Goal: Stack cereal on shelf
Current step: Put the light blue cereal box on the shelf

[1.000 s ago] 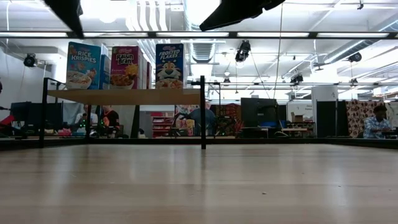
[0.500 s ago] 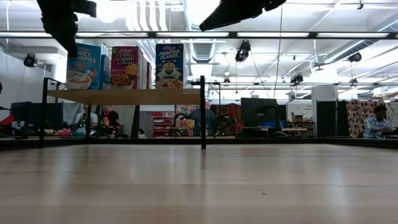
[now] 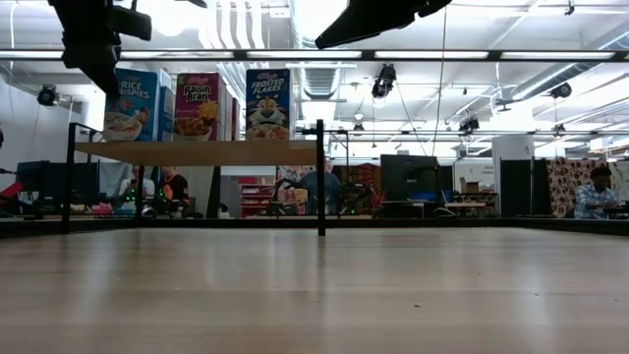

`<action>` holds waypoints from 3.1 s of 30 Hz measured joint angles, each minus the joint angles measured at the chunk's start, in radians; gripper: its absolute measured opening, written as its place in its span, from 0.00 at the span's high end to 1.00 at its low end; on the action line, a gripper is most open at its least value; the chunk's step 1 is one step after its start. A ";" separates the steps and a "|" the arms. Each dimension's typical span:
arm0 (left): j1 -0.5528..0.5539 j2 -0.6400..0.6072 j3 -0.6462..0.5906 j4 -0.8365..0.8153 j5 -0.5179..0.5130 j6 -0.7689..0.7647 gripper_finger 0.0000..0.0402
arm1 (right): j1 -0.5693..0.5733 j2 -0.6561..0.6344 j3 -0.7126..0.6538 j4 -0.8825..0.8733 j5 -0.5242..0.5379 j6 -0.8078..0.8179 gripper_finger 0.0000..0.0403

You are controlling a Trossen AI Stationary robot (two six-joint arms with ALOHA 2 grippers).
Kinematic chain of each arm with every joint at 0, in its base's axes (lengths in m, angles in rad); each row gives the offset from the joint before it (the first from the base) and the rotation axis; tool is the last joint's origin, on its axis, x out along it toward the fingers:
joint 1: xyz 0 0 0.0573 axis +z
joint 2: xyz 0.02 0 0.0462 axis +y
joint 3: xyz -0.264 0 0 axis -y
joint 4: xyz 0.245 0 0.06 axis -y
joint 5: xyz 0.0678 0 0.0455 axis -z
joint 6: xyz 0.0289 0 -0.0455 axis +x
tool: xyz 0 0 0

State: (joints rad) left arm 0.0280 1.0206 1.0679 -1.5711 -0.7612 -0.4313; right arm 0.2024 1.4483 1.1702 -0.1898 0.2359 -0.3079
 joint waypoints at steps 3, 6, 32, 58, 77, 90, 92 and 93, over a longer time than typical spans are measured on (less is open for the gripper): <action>0.000 0.003 0.000 0.000 0.000 -0.020 1.00 | 0.000 0.000 0.000 0.000 0.000 0.000 0.48; 0.000 0.009 0.000 0.000 0.000 -0.036 1.00 | 0.000 0.000 0.000 0.000 0.000 0.000 0.48; -0.026 0.041 -0.231 0.226 0.053 -0.454 1.00 | 0.000 0.000 0.000 -0.007 0.000 -0.006 0.48; -0.054 0.042 -0.152 0.238 0.074 -0.424 1.00 | 0.000 0.000 0.000 -0.007 0.000 -0.007 0.48; -0.117 -0.015 0.232 0.236 -0.334 -0.132 1.00 | 0.000 0.000 0.000 -0.016 0.000 -0.008 0.48; -0.073 -0.129 0.079 0.238 -0.238 -0.243 1.00 | 0.000 0.000 0.000 -0.015 0.000 -0.010 0.48; -0.072 -0.139 0.060 0.239 -0.239 -0.252 1.00 | 0.000 0.000 0.000 -0.015 0.000 -0.009 0.48; -0.072 -0.144 0.052 0.238 -0.240 -0.257 1.00 | 0.000 0.000 0.000 -0.015 0.000 -0.009 0.48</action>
State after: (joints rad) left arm -0.0437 0.8769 1.1203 -1.3327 -1.0012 -0.6881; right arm 0.2024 1.4483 1.1702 -0.2050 0.2359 -0.3168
